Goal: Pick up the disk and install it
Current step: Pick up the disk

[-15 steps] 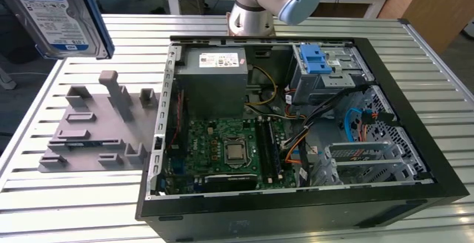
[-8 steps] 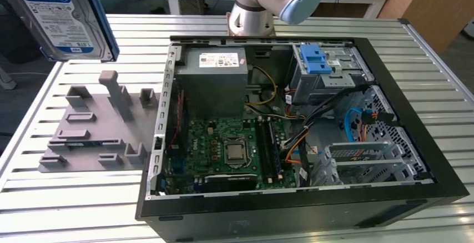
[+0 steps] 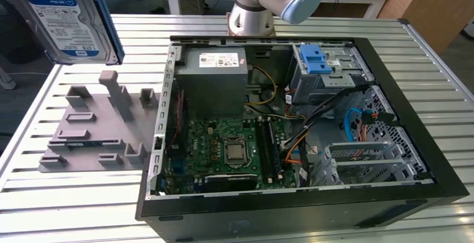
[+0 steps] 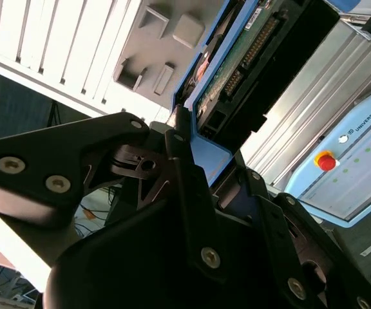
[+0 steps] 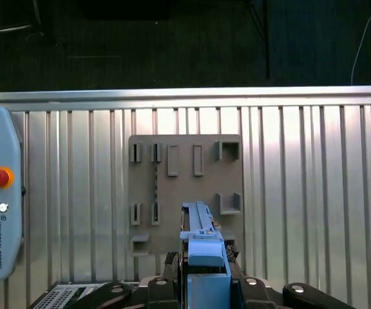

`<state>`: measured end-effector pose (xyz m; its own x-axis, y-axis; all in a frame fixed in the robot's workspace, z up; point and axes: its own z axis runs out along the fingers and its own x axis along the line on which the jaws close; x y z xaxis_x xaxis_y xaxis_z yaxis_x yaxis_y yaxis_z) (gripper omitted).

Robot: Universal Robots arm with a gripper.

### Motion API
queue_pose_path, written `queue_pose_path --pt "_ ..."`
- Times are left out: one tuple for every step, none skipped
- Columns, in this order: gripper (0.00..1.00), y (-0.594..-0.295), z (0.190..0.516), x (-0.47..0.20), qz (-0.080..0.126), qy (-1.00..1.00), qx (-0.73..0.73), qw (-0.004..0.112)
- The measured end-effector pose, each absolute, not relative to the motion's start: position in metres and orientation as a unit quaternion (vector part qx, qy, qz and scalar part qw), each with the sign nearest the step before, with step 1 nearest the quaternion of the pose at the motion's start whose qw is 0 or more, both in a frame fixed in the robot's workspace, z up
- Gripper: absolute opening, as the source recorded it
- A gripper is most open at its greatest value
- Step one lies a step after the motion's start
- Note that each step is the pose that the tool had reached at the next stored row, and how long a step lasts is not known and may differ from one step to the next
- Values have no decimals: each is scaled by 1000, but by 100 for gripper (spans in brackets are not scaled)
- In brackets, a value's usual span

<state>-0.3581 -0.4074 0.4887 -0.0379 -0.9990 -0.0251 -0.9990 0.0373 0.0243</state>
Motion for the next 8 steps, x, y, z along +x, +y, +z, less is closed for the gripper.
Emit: queue_pose_path --pt "36 -408 489 -357 18 720 -694 1" --pt "36 -410 489 -355 18 720 -694 0" --pt "36 -411 489 -354 18 720 -694 0" --pt "36 -412 489 -352 18 720 -694 0" --pt "36 -413 489 -351 18 720 -694 0" --pt "36 -414 489 -349 18 720 -694 0" --pt "36 -415 489 -348 18 720 -694 0" --pt "36 -416 489 -346 18 720 -694 0"
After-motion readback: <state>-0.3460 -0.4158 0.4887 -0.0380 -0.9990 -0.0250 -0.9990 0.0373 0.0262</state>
